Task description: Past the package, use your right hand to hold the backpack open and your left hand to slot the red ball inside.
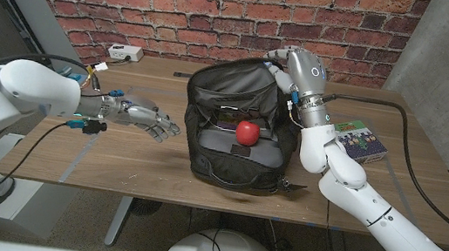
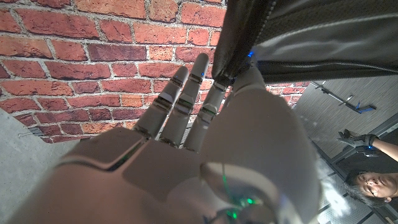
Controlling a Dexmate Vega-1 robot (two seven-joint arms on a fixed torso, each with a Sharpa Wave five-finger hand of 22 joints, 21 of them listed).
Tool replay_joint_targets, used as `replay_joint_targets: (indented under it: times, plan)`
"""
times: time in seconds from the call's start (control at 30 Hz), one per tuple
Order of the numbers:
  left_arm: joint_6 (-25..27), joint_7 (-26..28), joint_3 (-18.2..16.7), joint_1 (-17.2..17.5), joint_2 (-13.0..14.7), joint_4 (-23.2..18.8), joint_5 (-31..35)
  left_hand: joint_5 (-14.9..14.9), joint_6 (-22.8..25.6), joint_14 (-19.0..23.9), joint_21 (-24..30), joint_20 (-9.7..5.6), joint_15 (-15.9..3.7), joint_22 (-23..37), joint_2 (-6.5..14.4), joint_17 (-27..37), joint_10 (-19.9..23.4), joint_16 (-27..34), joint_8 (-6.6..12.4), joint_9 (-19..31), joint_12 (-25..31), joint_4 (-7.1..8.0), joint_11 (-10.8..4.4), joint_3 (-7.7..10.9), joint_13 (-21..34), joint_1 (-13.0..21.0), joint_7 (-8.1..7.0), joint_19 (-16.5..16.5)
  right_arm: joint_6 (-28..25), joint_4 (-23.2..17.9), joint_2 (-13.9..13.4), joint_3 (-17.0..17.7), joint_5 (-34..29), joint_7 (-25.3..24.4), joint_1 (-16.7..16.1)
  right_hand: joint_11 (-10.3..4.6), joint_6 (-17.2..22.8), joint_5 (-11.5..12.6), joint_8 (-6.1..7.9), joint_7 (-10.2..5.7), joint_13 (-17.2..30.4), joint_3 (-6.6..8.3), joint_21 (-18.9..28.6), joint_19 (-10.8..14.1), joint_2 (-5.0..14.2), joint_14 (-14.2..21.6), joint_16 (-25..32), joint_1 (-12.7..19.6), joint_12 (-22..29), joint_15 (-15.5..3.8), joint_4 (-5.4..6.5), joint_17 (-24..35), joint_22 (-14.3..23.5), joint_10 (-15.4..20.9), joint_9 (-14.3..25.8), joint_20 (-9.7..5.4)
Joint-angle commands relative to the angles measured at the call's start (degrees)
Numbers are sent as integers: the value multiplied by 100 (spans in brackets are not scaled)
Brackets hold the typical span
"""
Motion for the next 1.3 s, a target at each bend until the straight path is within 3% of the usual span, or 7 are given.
replay_joint_targets:
  times: [0.03,0.23,0.57,1.07,1.3]
  plan:
    - [336,221,-173,186,-289,-267,930,31,-25,43,52,-25,-9,18,-198,17,24,31,-12,34,24,-2,0,51,17,-238,-11,58,-30,-54,-24,32,-12,66,-38,-55,21,20,42,6,21,-34,23,54,39,45,-24,13,7,-684,-17,-7,11,90,15,-755]
    - [464,407,-156,295,-345,-349,1375,32,17,59,61,-29,-21,18,-198,20,36,34,2,42,33,-3,0,70,28,-256,-9,76,-88,-121,-10,26,-31,109,-80,-54,34,19,46,9,13,-33,25,64,43,52,-21,12,4,-683,-16,-8,10,103,15,-751]
    - [373,597,-76,217,-505,-248,1698,35,56,80,70,-29,-25,18,-181,25,55,34,11,54,47,-5,16,114,48,-283,2,90,-455,-619,-116,130,62,746,-281,-55,1,8,31,16,-6,-35,38,111,35,35,-33,4,-12,-682,-17,-18,9,104,18,-735]
    - [-158,1037,0,139,-897,-231,2110,40,192,42,75,-61,-28,16,-176,16,53,-5,50,71,54,-17,-7,190,76,-318,-6,90,-812,-1211,-304,292,327,1619,-525,-62,-47,-12,10,21,-28,-33,50,186,47,22,-36,-30,-42,-680,-5,-24,8,78,27,-706]
    - [-455,1308,242,-14,-1020,-117,2178,42,231,42,77,-66,-31,15,-180,8,45,-14,57,73,52,-23,-5,213,84,-332,-14,91,-1034,-1588,-493,419,436,2096,-692,-61,-54,-20,8,25,-29,-33,49,201,44,9,-40,-41,-50,-678,-4,-27,7,67,32,-695]
